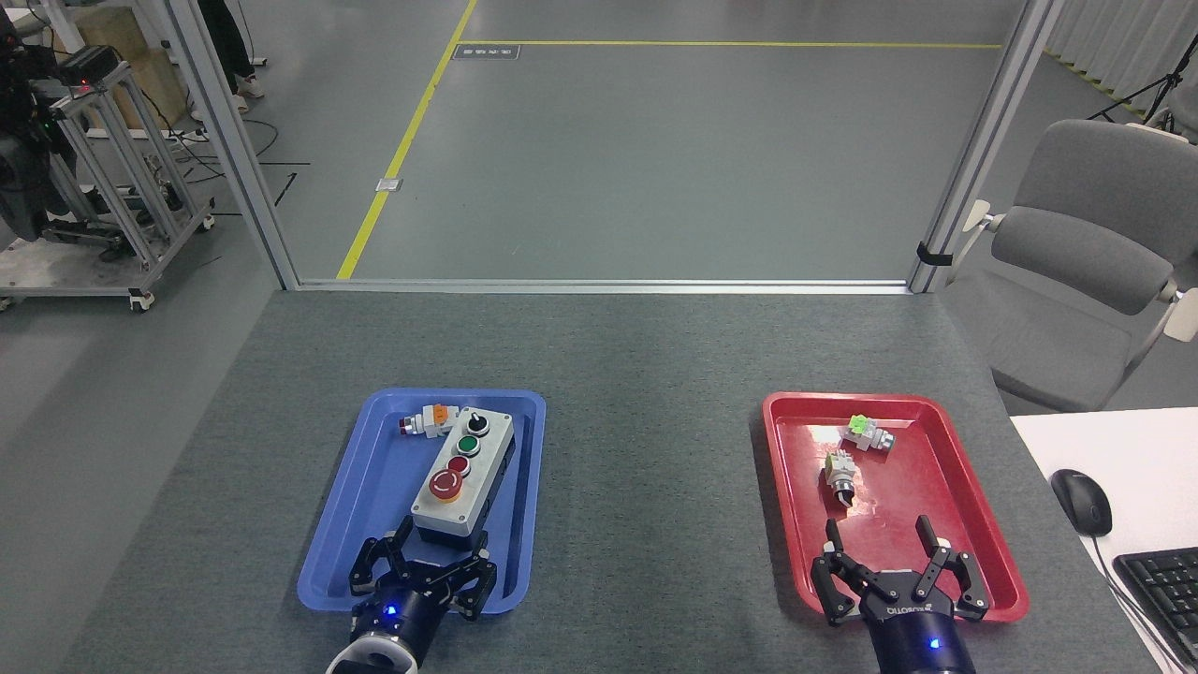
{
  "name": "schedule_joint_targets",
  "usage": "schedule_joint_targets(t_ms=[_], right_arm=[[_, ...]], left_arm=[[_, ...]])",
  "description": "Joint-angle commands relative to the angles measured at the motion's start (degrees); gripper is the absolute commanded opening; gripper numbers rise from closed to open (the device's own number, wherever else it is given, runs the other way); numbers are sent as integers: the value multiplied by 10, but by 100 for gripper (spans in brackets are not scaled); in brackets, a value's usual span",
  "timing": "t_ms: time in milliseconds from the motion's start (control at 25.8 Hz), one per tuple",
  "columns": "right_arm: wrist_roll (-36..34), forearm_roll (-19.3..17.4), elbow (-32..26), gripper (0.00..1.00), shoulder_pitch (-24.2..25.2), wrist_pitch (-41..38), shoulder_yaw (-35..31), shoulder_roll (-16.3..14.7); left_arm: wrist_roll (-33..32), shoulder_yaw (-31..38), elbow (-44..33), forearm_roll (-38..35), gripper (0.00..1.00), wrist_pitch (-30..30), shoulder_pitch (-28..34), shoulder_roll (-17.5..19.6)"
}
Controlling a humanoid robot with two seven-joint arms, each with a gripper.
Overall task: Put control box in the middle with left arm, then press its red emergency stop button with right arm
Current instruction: 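Close the left gripper on the near end of the grey control box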
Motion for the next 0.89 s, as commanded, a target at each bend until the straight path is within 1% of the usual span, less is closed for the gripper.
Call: schedule_joint_targets(t_ms=[0, 232, 348, 542, 658, 852], right_arm=[[-3, 0, 0, 99, 0, 0, 0, 1], [-4, 0, 0, 99, 0, 0, 0, 1], [-5, 0, 0, 99, 0, 0, 0, 2], [-5, 0, 0, 99, 0, 0, 0, 1], [-3, 0, 0, 99, 0, 0, 0, 0], [-2, 0, 0, 99, 0, 0, 0, -5]], left_arm=[[0, 1, 16, -1, 99, 4, -8, -1], [0, 1, 66, 5, 99, 4, -57, -4], [-1, -5, 91, 5, 99, -6, -67, -13], [0, -50, 120, 5, 99, 1, -87, -23], [1, -53, 128, 5, 99, 3, -98, -34], [0, -53, 143, 5, 99, 4, -112, -37]])
